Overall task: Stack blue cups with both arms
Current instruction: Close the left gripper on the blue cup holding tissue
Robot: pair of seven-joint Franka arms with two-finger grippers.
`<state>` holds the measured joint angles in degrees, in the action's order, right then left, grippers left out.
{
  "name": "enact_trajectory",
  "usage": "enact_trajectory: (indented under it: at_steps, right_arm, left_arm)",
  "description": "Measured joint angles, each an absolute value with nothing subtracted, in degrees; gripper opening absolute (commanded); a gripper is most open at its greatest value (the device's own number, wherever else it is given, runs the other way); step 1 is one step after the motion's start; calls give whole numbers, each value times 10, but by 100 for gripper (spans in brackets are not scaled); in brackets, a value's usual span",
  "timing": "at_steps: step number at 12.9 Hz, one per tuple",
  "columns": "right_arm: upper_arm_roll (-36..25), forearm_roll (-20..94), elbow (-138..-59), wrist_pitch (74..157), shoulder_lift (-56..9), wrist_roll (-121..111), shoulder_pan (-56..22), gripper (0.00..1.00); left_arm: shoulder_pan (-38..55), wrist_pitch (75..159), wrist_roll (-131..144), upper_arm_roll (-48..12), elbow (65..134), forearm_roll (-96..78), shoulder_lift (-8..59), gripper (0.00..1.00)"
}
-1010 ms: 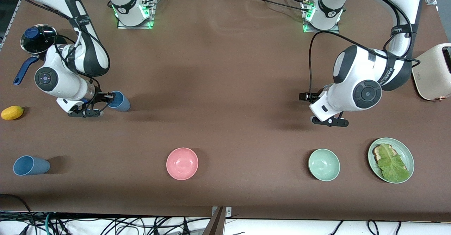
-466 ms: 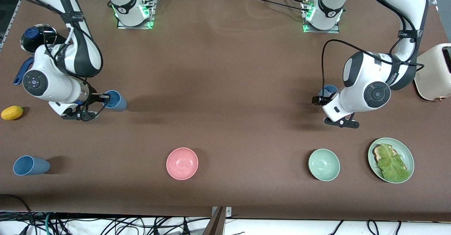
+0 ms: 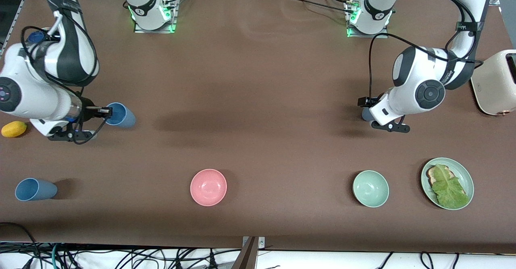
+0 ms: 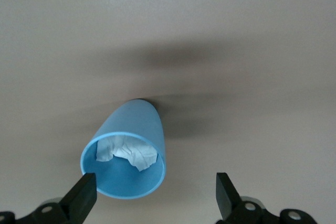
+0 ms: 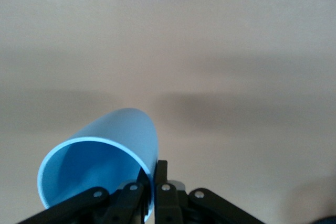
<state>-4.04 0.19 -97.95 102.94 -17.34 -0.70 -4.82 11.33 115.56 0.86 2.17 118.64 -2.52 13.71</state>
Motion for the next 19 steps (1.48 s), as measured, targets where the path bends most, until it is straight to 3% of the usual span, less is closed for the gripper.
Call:
enact_trajectory:
  at_steps: [4,8,9,10,12,13,19]
  right_arm:
    - [-40,2,-922,956,-173,-7,-48,0]
    - [-40,2,-879,900,-173,-7,-48,0]
    - [-40,2,-879,900,-173,-7,-48,0]
    - [-40,2,-879,900,-174,-7,-48,0]
    - [-40,2,-879,900,-174,-7,-49,0]
    - [-40,2,-879,900,-174,-7,-50,0]
    - [-40,2,-879,899,-174,-7,-55,0]
  left_arm:
    - [113,1216,12,21,1238,-26,132,100]
    - [115,1221,21,18,1244,-52,135,99]
    - [115,1221,21,18,1245,-56,136,93]
    - [116,1224,21,18,1245,-56,138,81]
    - [116,1228,22,18,1245,-56,144,20]
    - [116,1231,23,18,1245,-56,148,0]
    - [116,1234,32,18,1238,-56,159,0]
